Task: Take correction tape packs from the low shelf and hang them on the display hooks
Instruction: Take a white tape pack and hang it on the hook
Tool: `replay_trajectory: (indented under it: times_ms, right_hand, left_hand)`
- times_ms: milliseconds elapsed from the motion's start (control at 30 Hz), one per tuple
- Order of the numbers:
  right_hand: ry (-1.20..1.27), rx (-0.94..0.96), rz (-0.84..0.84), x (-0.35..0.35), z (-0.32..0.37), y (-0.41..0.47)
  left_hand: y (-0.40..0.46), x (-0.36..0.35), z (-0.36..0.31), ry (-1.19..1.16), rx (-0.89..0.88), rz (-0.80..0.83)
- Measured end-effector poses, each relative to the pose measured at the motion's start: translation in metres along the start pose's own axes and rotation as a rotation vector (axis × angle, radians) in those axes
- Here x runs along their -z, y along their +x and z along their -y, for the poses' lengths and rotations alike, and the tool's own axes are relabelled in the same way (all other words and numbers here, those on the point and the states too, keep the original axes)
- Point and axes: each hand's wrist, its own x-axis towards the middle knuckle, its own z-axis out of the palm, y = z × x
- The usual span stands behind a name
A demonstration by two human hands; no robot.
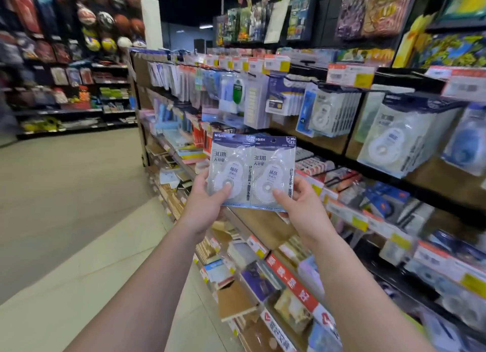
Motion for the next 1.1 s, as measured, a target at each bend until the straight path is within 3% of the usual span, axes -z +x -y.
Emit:
replay_trajectory:
  times_ms: [300, 600, 900, 1100]
  right_hand:
    - [-0.044, 0.061, -0.038, 0.011, 0.018, 0.105]
    - [-0.11, 0.124, -0.172, 0.03, 0.022, 0.152]
    - [-0.348, 0.164, -0.422, 0.022, 0.027, 0.168]
    - [-0.349, 0.166, -0.603, 0.009, 0.029, 0.175]
  left_hand:
    - [0.12, -0.03, -0.016, 0.047, -0.042, -0.025]
    - [0.193, -0.074, -0.016, -0.066, -0.116, 0.117]
    - [0.264, -0.104, -0.011, -0.155, -0.148, 0.403]
    - [0.289, -0.111, -0.009, -0.249, -0.1, 0.547]
